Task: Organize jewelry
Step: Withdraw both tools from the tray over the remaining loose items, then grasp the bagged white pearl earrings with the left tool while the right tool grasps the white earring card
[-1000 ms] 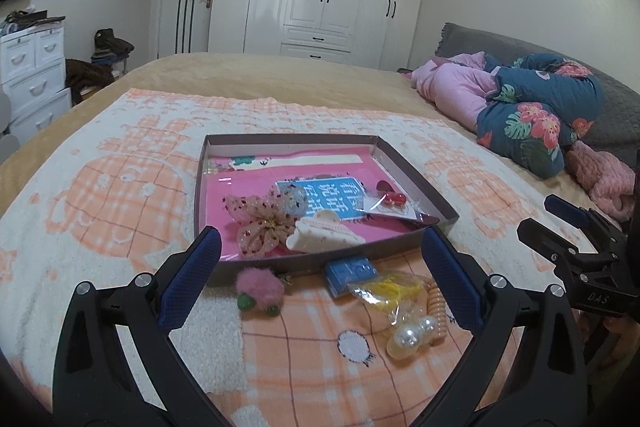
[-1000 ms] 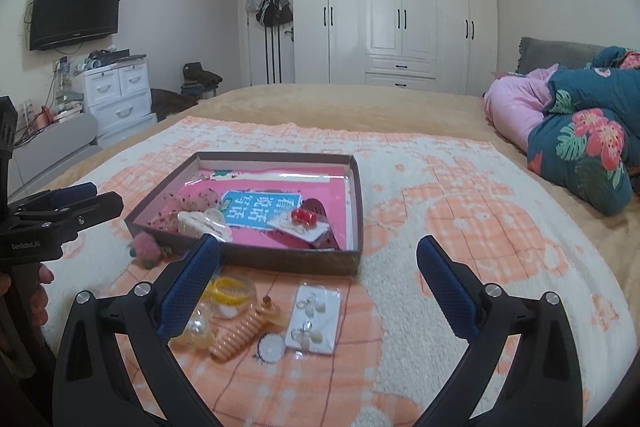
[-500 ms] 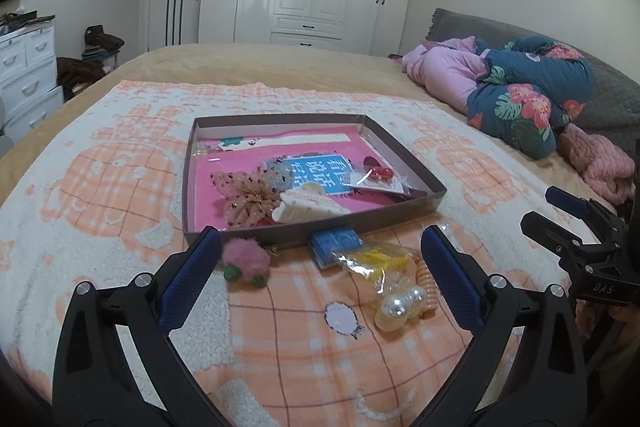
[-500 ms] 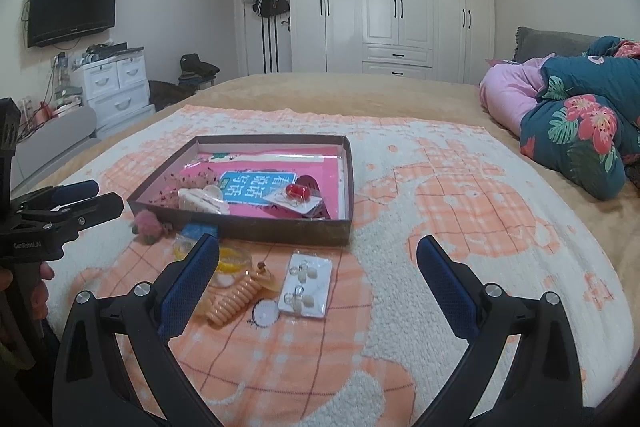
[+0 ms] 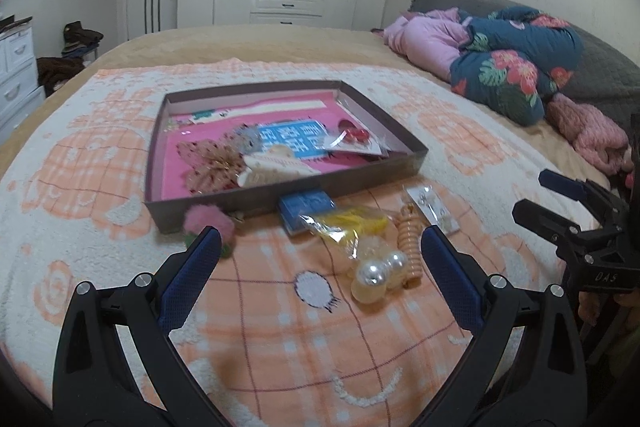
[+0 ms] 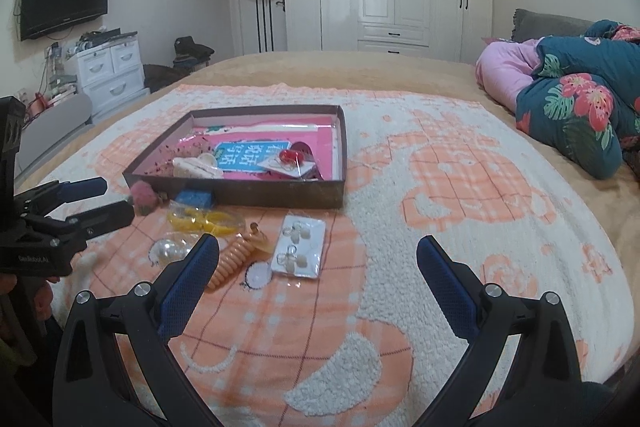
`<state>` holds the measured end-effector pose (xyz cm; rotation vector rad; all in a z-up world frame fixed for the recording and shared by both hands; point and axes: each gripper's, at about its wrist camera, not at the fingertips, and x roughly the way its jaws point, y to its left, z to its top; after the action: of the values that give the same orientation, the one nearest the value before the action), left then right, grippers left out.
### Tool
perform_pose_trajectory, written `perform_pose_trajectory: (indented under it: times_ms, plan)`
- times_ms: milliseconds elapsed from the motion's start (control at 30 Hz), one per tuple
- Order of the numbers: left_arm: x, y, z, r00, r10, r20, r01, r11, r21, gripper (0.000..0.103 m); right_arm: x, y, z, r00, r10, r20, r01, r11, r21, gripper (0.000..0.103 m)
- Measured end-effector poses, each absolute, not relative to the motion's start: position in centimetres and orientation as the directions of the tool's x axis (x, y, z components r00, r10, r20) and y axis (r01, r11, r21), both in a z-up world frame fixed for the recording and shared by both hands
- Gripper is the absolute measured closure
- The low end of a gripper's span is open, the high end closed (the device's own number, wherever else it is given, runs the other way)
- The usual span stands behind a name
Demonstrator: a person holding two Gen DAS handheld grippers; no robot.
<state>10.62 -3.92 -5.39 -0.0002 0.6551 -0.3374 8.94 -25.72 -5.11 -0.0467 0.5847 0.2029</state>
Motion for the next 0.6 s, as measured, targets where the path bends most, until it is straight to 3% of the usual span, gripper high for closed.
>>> perform_pose_trajectory:
  times_ms: [600]
  plan:
    - [12.2, -6.2, -8.9, 0.660, -0.341, -0.670, 0.363, 0.925, -0.114, 0.012, 12.3, -26.5, -8.2, 0.735, 0.163, -0.659, -0.176, 0.983, 0.047, 0.007]
